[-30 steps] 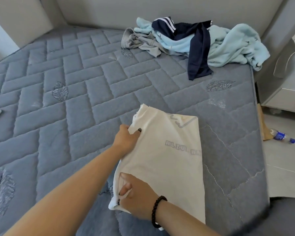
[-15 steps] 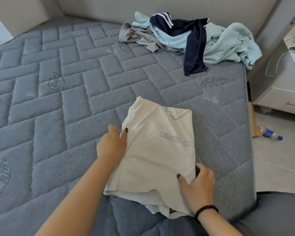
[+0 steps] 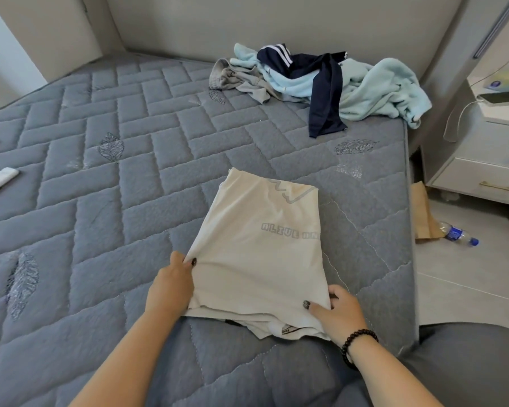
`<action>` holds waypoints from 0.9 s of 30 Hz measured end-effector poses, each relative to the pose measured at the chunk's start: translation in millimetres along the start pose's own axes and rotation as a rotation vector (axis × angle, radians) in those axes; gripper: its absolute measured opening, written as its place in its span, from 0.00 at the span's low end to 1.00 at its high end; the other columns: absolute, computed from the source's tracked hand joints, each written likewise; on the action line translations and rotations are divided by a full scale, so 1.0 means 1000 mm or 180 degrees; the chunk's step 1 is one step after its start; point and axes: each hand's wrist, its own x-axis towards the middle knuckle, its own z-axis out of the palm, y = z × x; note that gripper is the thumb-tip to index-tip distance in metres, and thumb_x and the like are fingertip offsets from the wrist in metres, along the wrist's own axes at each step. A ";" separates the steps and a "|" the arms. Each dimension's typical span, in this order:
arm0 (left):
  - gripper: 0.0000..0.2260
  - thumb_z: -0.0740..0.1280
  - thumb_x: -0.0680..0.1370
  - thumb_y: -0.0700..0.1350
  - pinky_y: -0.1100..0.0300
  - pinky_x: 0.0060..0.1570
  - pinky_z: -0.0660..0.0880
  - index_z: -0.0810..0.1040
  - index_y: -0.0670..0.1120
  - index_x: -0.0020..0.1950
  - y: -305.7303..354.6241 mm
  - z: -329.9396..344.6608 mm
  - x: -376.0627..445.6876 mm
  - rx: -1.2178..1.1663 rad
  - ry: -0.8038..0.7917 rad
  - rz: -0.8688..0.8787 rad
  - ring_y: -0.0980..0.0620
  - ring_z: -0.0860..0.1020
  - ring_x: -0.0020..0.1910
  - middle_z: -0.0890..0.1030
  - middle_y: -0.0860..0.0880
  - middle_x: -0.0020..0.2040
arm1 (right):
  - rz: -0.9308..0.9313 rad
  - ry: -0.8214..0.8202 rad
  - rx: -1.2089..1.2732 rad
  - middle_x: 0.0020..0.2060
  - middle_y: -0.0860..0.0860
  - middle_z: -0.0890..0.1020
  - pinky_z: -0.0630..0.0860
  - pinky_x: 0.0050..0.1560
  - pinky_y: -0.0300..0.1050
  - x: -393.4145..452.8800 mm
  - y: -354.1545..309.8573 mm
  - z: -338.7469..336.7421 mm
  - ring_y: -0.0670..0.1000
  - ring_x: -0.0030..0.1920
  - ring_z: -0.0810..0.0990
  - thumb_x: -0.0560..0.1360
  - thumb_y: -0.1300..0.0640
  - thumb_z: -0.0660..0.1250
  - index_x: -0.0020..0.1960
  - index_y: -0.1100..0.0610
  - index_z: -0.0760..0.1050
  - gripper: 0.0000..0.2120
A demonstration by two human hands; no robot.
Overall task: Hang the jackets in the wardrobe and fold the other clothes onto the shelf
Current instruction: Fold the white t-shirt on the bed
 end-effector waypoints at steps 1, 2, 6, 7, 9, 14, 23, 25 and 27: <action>0.12 0.54 0.83 0.51 0.53 0.30 0.70 0.64 0.44 0.45 -0.002 0.000 -0.006 -0.0133 0.0019 -0.0096 0.44 0.75 0.35 0.76 0.44 0.37 | -0.0024 0.0038 0.0019 0.39 0.51 0.83 0.76 0.38 0.40 -0.002 0.001 -0.002 0.50 0.41 0.82 0.69 0.63 0.74 0.46 0.58 0.75 0.10; 0.14 0.55 0.82 0.54 0.53 0.31 0.70 0.65 0.45 0.43 -0.004 0.001 -0.012 -0.0302 0.0054 -0.0198 0.46 0.75 0.35 0.76 0.45 0.37 | -0.0030 0.0057 0.0007 0.39 0.51 0.83 0.77 0.39 0.41 -0.004 0.002 -0.003 0.51 0.41 0.82 0.69 0.63 0.74 0.46 0.57 0.75 0.09; 0.22 0.66 0.74 0.64 0.57 0.31 0.67 0.71 0.44 0.41 -0.003 -0.001 -0.037 -0.0715 -0.0262 -0.0405 0.51 0.73 0.33 0.76 0.49 0.34 | 0.0118 0.0026 -0.0167 0.42 0.51 0.82 0.78 0.44 0.44 -0.010 0.009 -0.017 0.50 0.43 0.81 0.70 0.60 0.74 0.45 0.54 0.74 0.10; 0.23 0.69 0.72 0.63 0.58 0.31 0.65 0.72 0.43 0.40 -0.002 -0.003 -0.041 -0.0706 -0.0511 -0.0407 0.51 0.73 0.32 0.76 0.50 0.32 | 0.0147 0.0033 -0.0199 0.42 0.51 0.82 0.79 0.46 0.46 -0.011 0.011 -0.022 0.51 0.43 0.81 0.70 0.60 0.74 0.45 0.55 0.74 0.10; 0.20 0.73 0.71 0.60 0.57 0.33 0.69 0.76 0.42 0.39 0.002 -0.006 -0.048 -0.0897 -0.1064 -0.0409 0.50 0.76 0.33 0.79 0.51 0.32 | 0.0175 0.0079 -0.0251 0.42 0.52 0.82 0.79 0.48 0.48 -0.013 0.015 -0.031 0.52 0.44 0.81 0.70 0.60 0.74 0.46 0.55 0.74 0.10; 0.06 0.70 0.76 0.46 0.54 0.55 0.77 0.81 0.49 0.52 0.017 -0.011 -0.068 -0.1690 -0.1645 -0.0482 0.51 0.82 0.51 0.85 0.51 0.50 | 0.0167 0.0203 -0.0277 0.43 0.50 0.81 0.78 0.41 0.44 -0.019 0.022 -0.047 0.49 0.41 0.80 0.72 0.58 0.72 0.49 0.55 0.74 0.08; 0.12 0.71 0.76 0.48 0.61 0.26 0.69 0.78 0.38 0.49 0.029 -0.022 -0.089 -0.2510 -0.1906 -0.0787 0.51 0.74 0.28 0.79 0.46 0.34 | 0.0193 0.0206 0.0230 0.43 0.53 0.81 0.67 0.19 0.36 -0.041 0.024 -0.069 0.50 0.28 0.75 0.75 0.56 0.69 0.50 0.56 0.75 0.06; 0.12 0.73 0.73 0.47 0.63 0.24 0.65 0.78 0.39 0.46 0.031 -0.028 -0.081 -0.2568 -0.1798 -0.0940 0.53 0.70 0.26 0.76 0.47 0.31 | 0.0286 0.0046 0.0607 0.40 0.53 0.81 0.64 0.19 0.36 -0.043 0.020 -0.071 0.48 0.22 0.71 0.75 0.57 0.69 0.50 0.56 0.76 0.05; 0.12 0.74 0.72 0.46 0.63 0.24 0.65 0.78 0.42 0.49 0.038 -0.033 -0.073 -0.2781 -0.1765 -0.0973 0.55 0.69 0.25 0.75 0.48 0.31 | 0.0394 -0.0049 0.1059 0.35 0.53 0.80 0.61 0.20 0.36 -0.041 0.012 -0.072 0.47 0.19 0.67 0.76 0.60 0.68 0.51 0.56 0.76 0.05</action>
